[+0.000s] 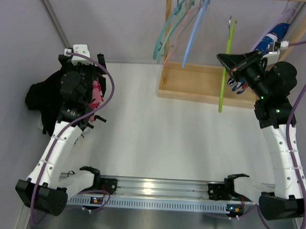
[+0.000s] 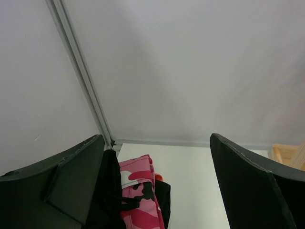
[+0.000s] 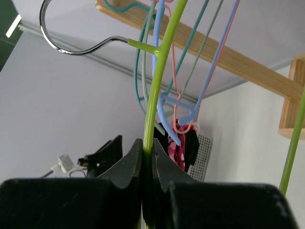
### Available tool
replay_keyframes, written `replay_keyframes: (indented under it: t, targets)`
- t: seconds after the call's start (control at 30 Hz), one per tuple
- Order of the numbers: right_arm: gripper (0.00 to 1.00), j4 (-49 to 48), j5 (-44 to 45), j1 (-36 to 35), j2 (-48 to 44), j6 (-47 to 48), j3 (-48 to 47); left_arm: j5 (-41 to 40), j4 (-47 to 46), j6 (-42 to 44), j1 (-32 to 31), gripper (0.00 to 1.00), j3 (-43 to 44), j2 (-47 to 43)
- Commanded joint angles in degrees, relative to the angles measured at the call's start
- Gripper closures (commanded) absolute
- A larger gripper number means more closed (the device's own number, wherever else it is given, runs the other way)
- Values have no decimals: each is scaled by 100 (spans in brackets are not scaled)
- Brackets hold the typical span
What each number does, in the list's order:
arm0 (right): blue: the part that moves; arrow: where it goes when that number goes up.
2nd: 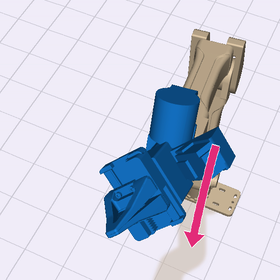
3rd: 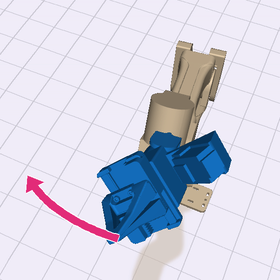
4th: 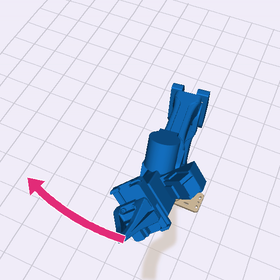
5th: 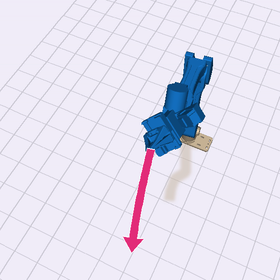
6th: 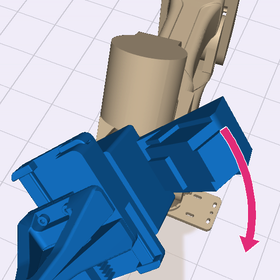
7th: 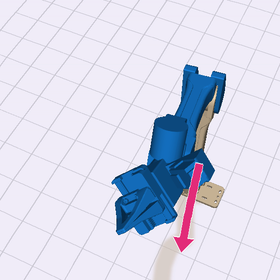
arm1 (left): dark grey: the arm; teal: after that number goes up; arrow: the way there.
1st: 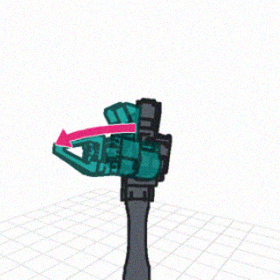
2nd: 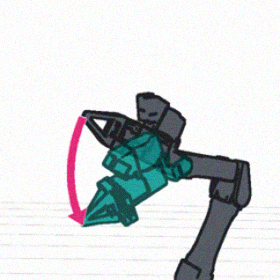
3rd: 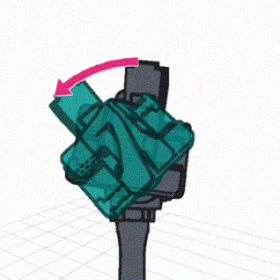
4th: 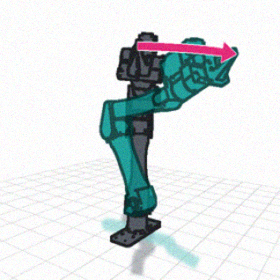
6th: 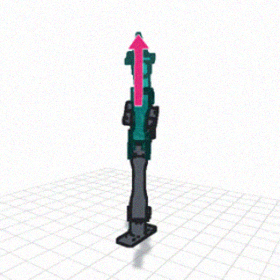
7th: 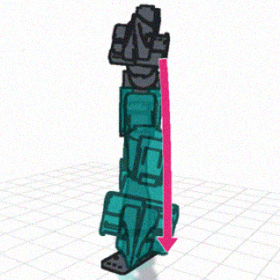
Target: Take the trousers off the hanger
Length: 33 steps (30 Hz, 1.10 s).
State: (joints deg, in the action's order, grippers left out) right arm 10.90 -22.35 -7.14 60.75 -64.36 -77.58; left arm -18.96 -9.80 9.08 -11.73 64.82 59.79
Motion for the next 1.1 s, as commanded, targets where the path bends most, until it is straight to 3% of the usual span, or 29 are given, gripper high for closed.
replay_keyframes:
  t: [0.0, 0.2, 0.5, 1.07]
  targets:
    - [100, 165, 773, -270, 575, 72, -1001, -99, -66, -108, -84, 1, 172, 59]
    - [100, 396, 1163, -359, 1648, -51, -2478, -143, -13, -109, -128, 1, 163, -55]
    - [100, 308, 1813, -508, 2607, 283, -3762, -152, 154, -161, -137, 1, 66, -126]
    - [100, -377, 1743, -754, 3724, 476, -4300, -178, 383, -170, -137, 1, -66, -222]
